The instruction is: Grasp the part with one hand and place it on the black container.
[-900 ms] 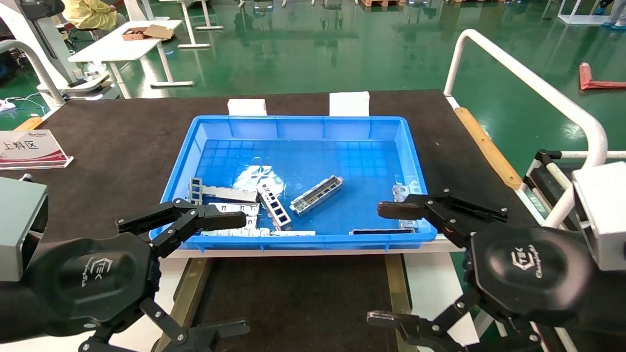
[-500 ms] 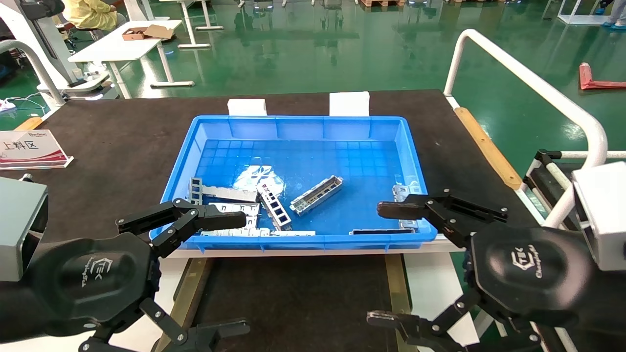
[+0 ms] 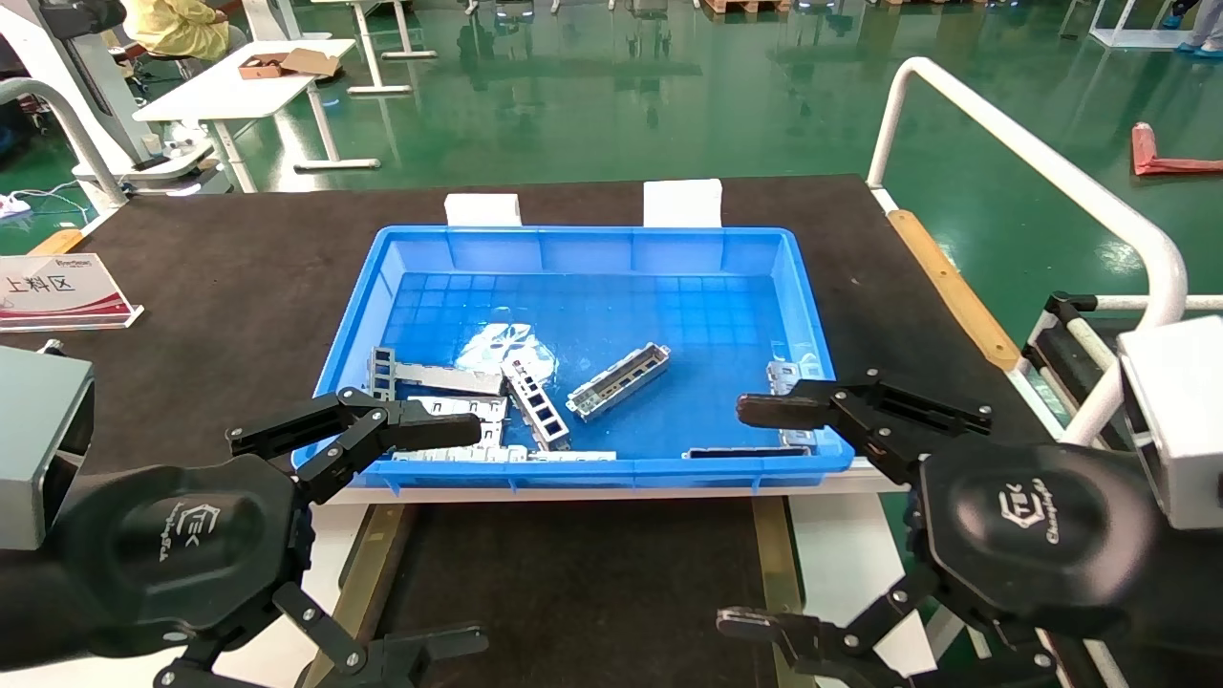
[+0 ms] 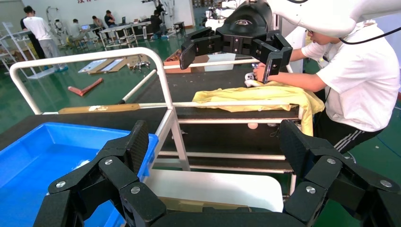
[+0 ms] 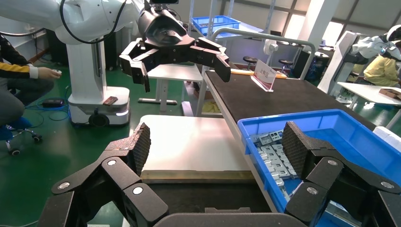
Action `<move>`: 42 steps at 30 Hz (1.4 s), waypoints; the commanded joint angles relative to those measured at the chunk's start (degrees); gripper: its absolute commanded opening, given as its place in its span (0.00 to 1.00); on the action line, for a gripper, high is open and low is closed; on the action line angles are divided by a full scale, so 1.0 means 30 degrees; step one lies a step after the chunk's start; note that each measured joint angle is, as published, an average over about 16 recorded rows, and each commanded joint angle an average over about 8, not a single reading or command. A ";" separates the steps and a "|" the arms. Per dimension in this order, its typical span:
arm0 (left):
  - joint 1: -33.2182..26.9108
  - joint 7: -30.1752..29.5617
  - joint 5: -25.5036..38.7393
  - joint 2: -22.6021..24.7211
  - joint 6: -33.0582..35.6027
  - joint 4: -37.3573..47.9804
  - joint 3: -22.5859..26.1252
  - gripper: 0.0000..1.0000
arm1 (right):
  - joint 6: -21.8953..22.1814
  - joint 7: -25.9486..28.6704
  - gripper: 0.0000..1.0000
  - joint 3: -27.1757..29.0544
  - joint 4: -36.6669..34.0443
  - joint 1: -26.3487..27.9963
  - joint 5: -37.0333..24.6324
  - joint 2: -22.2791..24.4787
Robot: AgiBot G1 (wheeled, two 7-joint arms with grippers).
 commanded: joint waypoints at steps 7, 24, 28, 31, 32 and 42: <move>0.0000 0.0000 0.0000 0.0000 0.0000 0.0000 0.0000 1.00 | 0.0000 0.0000 1.00 0.0000 0.0000 0.0000 0.0000 0.0000; -0.0211 0.0102 0.0662 0.0093 -0.0289 -0.0060 0.0200 1.00 | -0.0004 -0.0002 1.00 -0.0002 -0.0007 0.0003 0.0000 -0.0001; -0.0357 0.0118 0.1081 0.0274 -0.0563 -0.0067 0.0355 1.00 | -0.0004 -0.0003 1.00 -0.0003 -0.0007 0.0004 0.0001 -0.0001; -0.0503 0.0195 0.1545 0.0515 -0.0875 -0.0048 0.0520 1.00 | -0.0004 -0.0003 1.00 -0.0004 -0.0008 0.0004 0.0001 -0.0001; -0.0567 0.0224 0.1721 0.0618 -0.0990 -0.0023 0.0588 1.00 | -0.0004 -0.0003 1.00 -0.0004 -0.0008 0.0004 0.0001 -0.0001; -0.1784 0.0479 0.3971 0.2273 -0.2217 0.1250 0.1612 1.00 | -0.0004 -0.0004 1.00 -0.0006 -0.0008 0.0005 0.0002 -0.0001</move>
